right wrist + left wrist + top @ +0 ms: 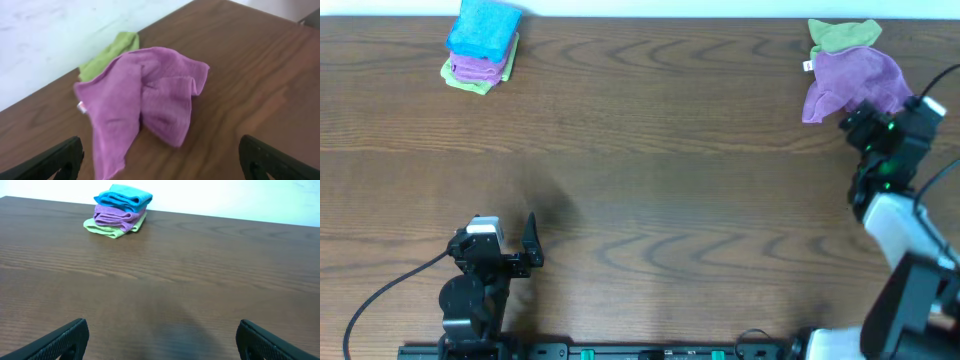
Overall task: Fold the cloth
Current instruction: 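Reach the right gripper to the crumpled purple cloth and grasp it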
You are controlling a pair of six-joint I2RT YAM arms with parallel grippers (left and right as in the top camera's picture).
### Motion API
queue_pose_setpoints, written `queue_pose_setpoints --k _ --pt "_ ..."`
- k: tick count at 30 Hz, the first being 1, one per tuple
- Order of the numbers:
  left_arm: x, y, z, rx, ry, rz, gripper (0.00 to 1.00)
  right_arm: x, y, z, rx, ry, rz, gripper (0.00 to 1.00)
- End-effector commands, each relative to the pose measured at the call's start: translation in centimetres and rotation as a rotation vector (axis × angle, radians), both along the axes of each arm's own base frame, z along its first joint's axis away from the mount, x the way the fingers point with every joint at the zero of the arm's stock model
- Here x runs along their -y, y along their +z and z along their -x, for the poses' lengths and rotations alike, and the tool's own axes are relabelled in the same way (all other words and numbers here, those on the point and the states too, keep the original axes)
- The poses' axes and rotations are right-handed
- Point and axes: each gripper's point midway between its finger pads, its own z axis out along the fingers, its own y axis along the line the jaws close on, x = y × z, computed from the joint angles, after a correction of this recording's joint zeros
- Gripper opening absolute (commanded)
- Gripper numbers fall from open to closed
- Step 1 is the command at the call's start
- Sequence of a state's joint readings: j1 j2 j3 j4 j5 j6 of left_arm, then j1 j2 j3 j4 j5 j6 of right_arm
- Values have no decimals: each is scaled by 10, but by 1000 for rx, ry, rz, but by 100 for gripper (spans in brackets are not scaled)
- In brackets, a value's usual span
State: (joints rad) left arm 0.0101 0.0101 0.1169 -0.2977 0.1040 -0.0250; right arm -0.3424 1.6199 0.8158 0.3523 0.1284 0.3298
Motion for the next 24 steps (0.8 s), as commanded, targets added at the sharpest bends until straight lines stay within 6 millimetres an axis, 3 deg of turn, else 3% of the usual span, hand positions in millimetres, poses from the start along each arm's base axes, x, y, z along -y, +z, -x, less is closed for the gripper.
queue_pose_setpoints --k 1,6,17,24 --pt "-1 -12 0 -26 4 -16 95 18 -3 -19 12 14 -40 99" --pt "-1 -12 0 -26 4 -16 95 40 -26 -39 -16 42 -108 99" --pt "-1 -12 0 -26 4 -16 95 2 -29 -52 32 317 -269 99" --pt "-1 -12 0 -26 4 -16 95 16 -36 -54 21 240 -284 99"
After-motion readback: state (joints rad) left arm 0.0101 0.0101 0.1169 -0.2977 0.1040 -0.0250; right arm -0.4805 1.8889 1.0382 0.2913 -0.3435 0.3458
